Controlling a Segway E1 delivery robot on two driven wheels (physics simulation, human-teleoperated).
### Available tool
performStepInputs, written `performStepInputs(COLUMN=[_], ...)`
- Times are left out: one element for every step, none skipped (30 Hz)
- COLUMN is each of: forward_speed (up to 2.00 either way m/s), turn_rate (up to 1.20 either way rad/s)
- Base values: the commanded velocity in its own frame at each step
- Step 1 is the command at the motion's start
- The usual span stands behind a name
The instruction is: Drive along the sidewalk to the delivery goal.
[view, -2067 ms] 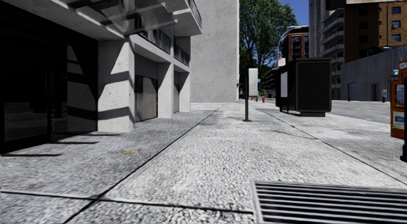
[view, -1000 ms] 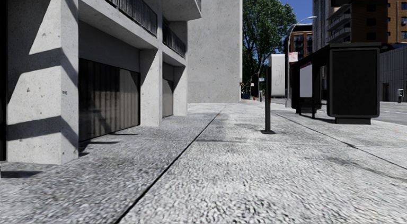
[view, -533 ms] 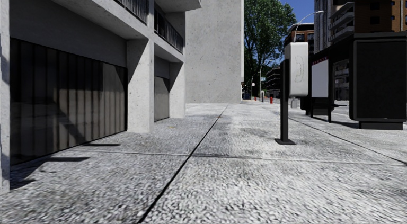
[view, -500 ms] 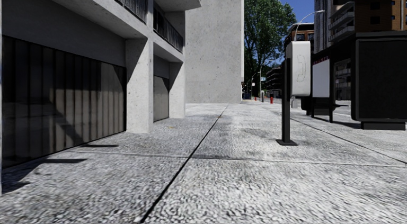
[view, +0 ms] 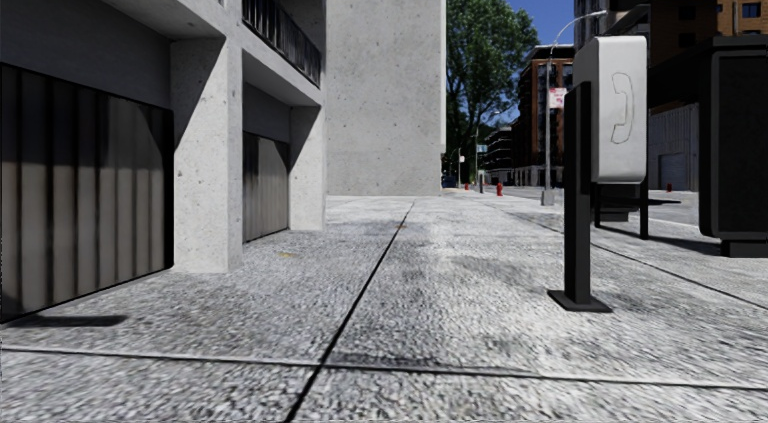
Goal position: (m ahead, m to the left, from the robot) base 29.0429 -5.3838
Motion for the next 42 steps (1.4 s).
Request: performStepInputs(forward_speed=[2.0, 2.0, 2.0, 2.0, 2.0, 2.0, 2.0, 2.0, 2.0, 2.0, 2.0, 2.0, 2.0, 2.0, 2.0, 2.0, 2.0, 2.0, 2.0, 2.0, 2.0, 2.0, 2.0, 2.0, 2.0, 2.0, 2.0, 2.0, 2.0, 2.0, 2.0, 2.0, 2.0, 2.0, 2.0, 2.0, 2.0, 2.0, 2.0, 2.0, 2.0, 2.0], turn_rate=[-0.27, -0.27, -0.27, -0.27, -0.27, -0.27, -0.27, -0.27, -0.27, -0.27, -0.27, -0.27, -0.27, -0.28, -0.28, -0.28, -0.28, -0.28, -0.28, -0.28, -0.28, -0.28, -0.28, -0.28, -0.28, -0.28, -0.28, -0.28, -0.28, -0.28, -0.28, -0.28, -0.28, -0.28, -0.28, -0.28, -0.28, -0.28, -0.28, -0.28, -0.28, -0.28])
